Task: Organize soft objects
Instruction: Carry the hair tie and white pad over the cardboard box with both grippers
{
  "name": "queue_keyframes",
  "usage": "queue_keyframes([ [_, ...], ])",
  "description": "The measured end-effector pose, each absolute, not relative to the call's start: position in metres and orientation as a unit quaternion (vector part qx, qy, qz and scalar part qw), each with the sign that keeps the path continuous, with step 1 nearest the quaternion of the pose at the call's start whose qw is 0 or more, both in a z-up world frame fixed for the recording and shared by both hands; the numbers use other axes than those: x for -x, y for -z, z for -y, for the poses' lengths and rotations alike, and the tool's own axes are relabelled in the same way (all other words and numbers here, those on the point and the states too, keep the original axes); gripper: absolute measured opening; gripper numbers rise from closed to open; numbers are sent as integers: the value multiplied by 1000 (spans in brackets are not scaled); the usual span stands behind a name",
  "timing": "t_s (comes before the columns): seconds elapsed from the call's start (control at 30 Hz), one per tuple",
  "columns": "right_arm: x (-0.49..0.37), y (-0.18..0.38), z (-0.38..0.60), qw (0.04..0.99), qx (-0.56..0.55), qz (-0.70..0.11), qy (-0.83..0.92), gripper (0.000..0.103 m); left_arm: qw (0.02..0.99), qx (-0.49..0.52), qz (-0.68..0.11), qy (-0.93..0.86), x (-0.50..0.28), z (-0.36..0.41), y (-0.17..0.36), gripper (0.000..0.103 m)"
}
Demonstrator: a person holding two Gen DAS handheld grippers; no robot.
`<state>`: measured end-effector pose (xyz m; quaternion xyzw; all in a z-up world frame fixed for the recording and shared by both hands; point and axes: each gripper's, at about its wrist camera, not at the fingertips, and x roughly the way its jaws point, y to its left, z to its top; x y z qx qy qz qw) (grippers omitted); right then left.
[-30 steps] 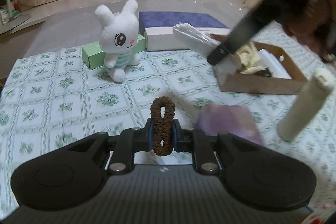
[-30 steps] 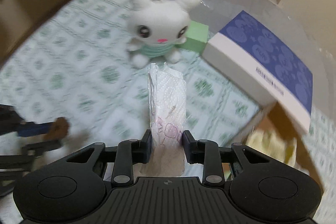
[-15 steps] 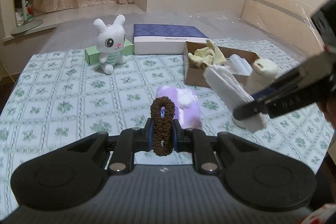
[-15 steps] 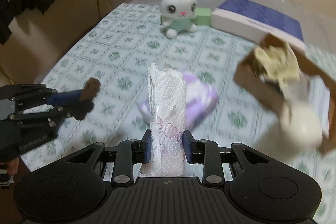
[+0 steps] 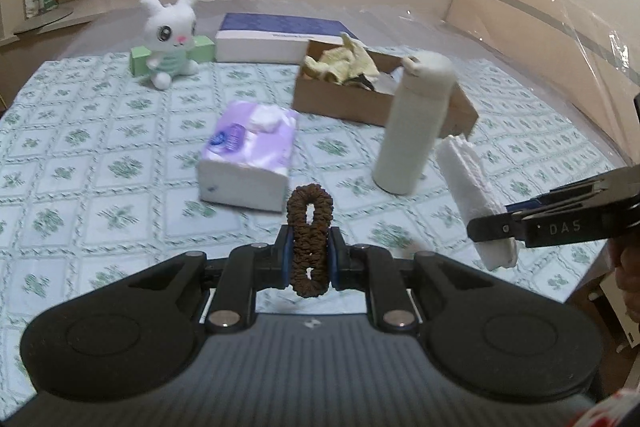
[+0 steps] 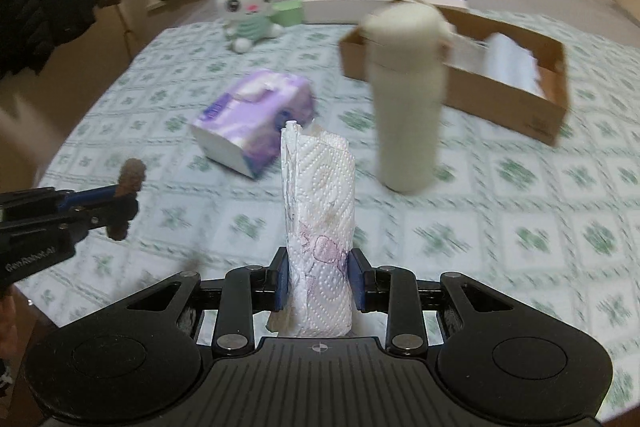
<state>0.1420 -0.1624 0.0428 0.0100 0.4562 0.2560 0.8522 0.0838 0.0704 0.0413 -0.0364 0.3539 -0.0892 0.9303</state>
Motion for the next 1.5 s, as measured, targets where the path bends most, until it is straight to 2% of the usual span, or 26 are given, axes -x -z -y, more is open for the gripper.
queue_keyframes([
  [0.87,-132,-26,277,878,-83,-437,-175,31,913,-13,-376,155,-103,42,-29,15],
  [1.2,-171,-36,330,892,-78,-417,-156,31,915,-8,-362,176,-163,113,-42,15],
  [1.5,-258,-56,374,894,-89,-410,-158,31,921,7,-348,175,-264,154,-98,15],
])
